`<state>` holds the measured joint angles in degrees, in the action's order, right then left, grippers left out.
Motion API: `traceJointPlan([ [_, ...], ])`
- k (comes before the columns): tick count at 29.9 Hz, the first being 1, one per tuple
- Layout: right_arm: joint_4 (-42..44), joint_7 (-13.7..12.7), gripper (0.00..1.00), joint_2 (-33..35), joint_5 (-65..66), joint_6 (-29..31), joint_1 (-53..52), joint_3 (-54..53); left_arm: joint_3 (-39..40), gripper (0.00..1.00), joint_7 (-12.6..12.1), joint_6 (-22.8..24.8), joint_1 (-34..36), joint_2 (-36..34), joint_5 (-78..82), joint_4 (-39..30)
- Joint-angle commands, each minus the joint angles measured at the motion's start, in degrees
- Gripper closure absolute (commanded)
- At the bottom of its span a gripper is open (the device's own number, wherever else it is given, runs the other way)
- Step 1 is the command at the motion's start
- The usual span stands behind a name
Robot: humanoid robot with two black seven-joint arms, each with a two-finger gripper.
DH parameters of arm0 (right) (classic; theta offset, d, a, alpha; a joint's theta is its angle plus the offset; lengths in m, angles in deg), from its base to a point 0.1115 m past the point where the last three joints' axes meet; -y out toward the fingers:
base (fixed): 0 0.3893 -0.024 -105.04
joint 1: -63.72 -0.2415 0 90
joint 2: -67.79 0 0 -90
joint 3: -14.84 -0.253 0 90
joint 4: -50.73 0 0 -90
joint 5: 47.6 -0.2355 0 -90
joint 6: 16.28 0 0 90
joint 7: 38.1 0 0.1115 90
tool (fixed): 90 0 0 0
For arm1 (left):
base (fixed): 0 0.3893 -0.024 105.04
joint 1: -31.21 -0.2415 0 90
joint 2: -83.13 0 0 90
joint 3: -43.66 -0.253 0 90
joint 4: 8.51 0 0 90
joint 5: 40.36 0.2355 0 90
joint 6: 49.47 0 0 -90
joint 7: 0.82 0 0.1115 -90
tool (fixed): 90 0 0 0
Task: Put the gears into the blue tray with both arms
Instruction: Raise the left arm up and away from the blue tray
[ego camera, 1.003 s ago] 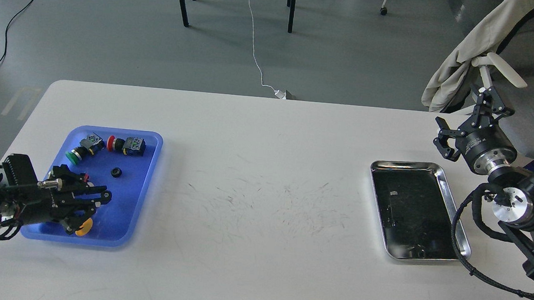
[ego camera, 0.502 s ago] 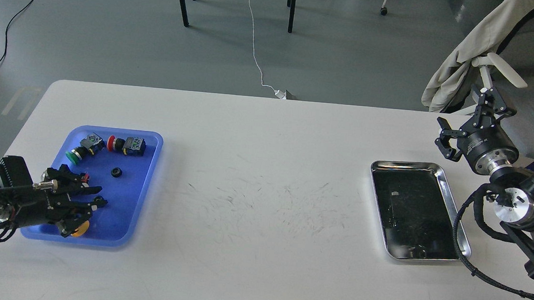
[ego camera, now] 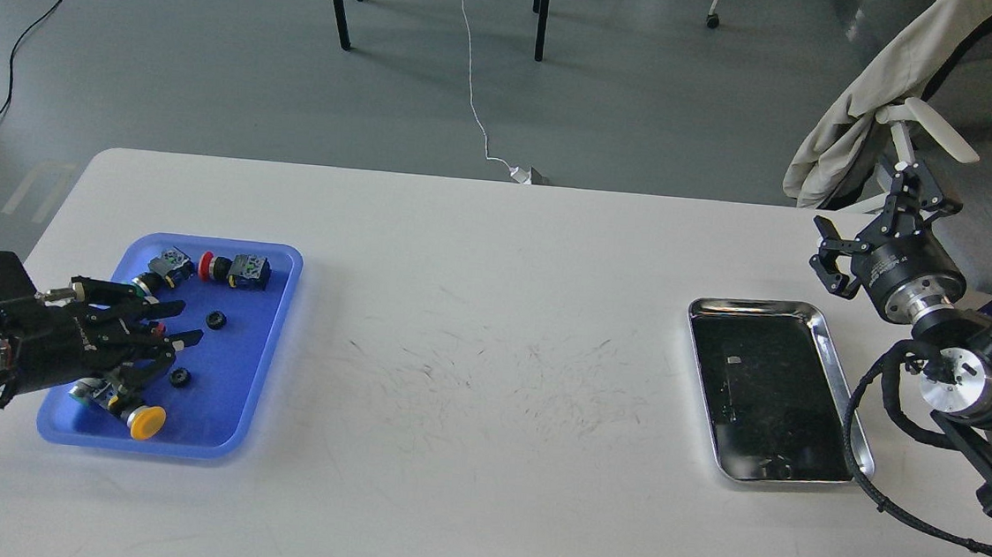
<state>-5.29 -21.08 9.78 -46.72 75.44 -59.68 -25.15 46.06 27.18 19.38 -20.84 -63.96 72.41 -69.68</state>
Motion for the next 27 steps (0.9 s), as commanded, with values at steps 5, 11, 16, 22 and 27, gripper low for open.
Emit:
traceJointPlan([
  [5, -1.28, -0.05, 0.01, 0.01, 0.00, -0.14, 0.52, 0.17, 0.33, 0.46, 0.00, 1.46, 5.56, -1.01, -9.22, -1.93],
  [11, -2.60, -0.05, 0.01, 1.06, 0.00, -0.75, 0.53, 0.17, 0.68, 0.24, 0.00, 1.55, 8.20, -0.75, -20.83, -4.30],
  [16, -4.18, -0.05, 0.01, 2.64, 0.00, -1.45, 0.96, 0.26, 2.08, 0.15, 0.00, 1.90, 9.43, -0.31, -26.02, -6.06],
  [22, -5.32, -0.05, 0.01, 3.96, 0.00, -1.54, 1.05, 0.26, 4.02, 0.10, 0.00, 5.33, 11.54, 2.76, -33.57, -6.50],
  [27, -7.17, 0.04, 0.01, 5.54, 0.00, -1.89, 1.84, 0.26, 4.37, 0.09, 0.00, 6.03, 12.50, 5.14, -38.32, -6.50],
])
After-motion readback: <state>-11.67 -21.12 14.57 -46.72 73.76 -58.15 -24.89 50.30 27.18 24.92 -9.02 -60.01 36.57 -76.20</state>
